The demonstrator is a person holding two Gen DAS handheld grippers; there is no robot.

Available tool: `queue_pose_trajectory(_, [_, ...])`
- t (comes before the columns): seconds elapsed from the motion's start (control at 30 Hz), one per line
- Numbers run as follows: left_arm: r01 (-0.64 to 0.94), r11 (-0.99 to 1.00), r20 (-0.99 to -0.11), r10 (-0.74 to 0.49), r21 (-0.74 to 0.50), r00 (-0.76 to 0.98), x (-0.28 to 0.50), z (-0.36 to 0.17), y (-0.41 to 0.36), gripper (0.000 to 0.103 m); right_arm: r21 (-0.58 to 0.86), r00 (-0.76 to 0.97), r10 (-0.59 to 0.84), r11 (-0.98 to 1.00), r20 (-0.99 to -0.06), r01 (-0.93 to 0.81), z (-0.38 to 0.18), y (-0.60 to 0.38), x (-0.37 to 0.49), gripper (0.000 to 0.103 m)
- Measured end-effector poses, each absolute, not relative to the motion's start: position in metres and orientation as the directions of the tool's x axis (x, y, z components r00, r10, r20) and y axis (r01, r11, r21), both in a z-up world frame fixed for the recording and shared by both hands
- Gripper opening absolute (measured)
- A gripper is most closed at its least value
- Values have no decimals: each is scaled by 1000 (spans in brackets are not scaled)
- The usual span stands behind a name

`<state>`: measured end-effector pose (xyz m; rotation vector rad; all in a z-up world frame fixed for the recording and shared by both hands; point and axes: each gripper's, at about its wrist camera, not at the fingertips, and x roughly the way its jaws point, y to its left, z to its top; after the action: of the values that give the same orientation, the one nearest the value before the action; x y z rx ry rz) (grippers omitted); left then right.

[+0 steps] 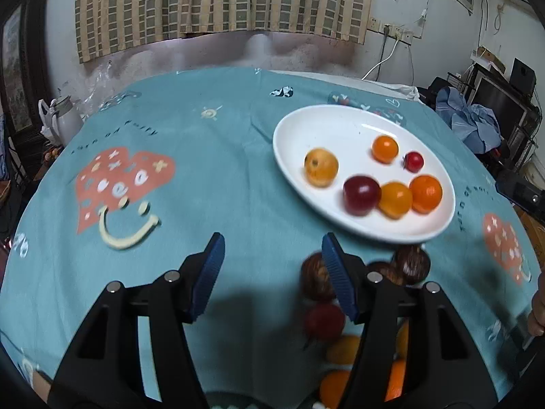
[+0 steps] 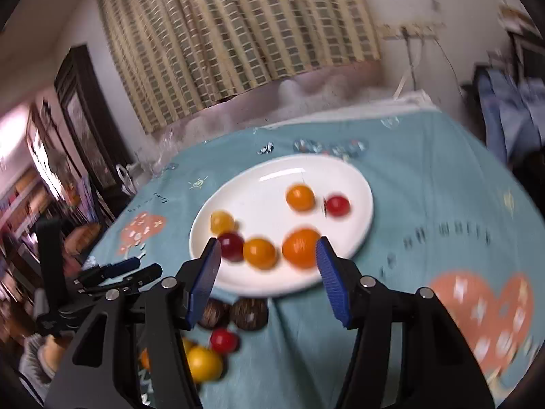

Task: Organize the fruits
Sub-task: 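Grasp a dark brown round fruit with the left gripper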

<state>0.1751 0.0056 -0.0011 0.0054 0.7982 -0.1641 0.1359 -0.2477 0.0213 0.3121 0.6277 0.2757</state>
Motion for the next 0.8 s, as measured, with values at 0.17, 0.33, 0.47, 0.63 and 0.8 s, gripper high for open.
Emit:
queue_pose_trajectory(0.17, [174,983,-729,-160,-57,666,172,-13,-1,61,411,737,356,904,-575,-116,-1,-253,128,58])
queue_pose_trajectory(0.33, [231,972,-734,-190,-47,651,174,-19,-11,61,398,729,350,910,-589,-115,-2,-248,130,58])
queue_pose_trajectory(0.47, [243,969,-746,-192,-41,637,181,-26,-15,63,391,724,347,913,-596,-116,-3,-247,130,58])
queue_pose_trajectory(0.63, [251,968,-752,-172,-8,636,186,-32,-26,71,384,717,343,916,-607,-112,-6,-246,129,58])
queue_pose_trajectory(0.8, [251,957,-752,-57,146,656,186,-40,-35,74,380,714,341,918,-611,-114,-7,-245,129,58])
